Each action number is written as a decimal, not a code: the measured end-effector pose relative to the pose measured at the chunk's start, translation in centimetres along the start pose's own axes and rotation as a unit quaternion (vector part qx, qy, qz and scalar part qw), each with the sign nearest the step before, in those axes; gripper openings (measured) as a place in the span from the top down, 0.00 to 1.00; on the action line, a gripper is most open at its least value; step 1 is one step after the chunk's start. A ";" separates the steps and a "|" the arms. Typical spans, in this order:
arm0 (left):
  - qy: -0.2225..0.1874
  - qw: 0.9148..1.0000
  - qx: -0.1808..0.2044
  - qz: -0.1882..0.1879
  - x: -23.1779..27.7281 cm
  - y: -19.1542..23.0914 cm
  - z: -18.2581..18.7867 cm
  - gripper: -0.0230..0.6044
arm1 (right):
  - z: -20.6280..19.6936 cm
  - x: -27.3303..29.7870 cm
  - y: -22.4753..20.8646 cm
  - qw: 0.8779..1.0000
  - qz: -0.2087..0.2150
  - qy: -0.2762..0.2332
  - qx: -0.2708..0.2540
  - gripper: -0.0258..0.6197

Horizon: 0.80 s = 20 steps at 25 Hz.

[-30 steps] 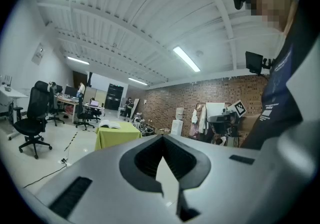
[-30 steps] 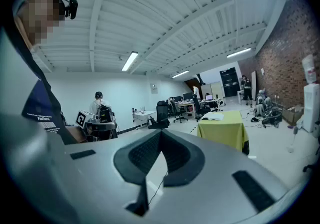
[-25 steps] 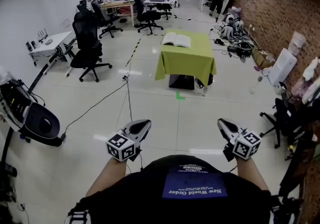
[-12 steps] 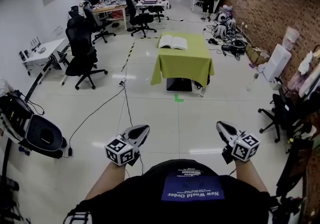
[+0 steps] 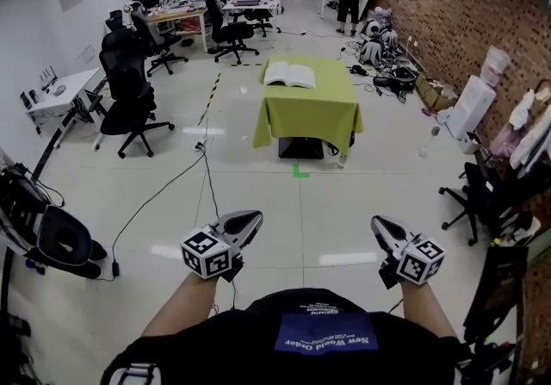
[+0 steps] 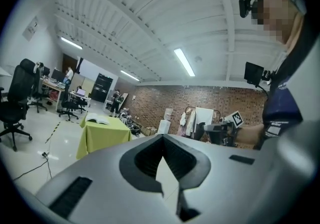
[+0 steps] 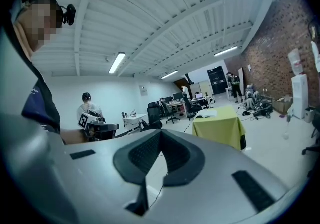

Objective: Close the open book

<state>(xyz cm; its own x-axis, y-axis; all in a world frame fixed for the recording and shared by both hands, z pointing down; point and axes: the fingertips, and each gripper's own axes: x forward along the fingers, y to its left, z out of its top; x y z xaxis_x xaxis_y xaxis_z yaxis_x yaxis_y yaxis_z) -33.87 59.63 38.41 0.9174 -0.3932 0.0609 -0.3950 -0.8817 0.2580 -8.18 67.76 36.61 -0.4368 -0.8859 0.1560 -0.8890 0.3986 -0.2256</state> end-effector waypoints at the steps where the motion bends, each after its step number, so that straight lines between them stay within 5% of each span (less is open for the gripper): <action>1: -0.002 1.000 -0.001 0.000 0.9 0.2 0.3 0.97 | 0.4 0.4 -1.0 1.000 0.003 -0.001 -0.001 0.98; 20: -0.040 0.995 -0.032 0.086 17.4 3.1 4.8 0.97 | 6.9 9.4 -19.3 0.990 0.120 0.011 -0.067 0.98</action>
<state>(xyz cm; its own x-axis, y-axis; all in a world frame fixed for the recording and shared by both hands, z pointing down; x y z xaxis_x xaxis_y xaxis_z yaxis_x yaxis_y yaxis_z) -19.40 48.84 35.68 0.8290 -0.5583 0.0327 -0.5394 -0.7827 0.3106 5.79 50.13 35.82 -0.6393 -0.7572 0.1338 -0.7689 0.6263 -0.1288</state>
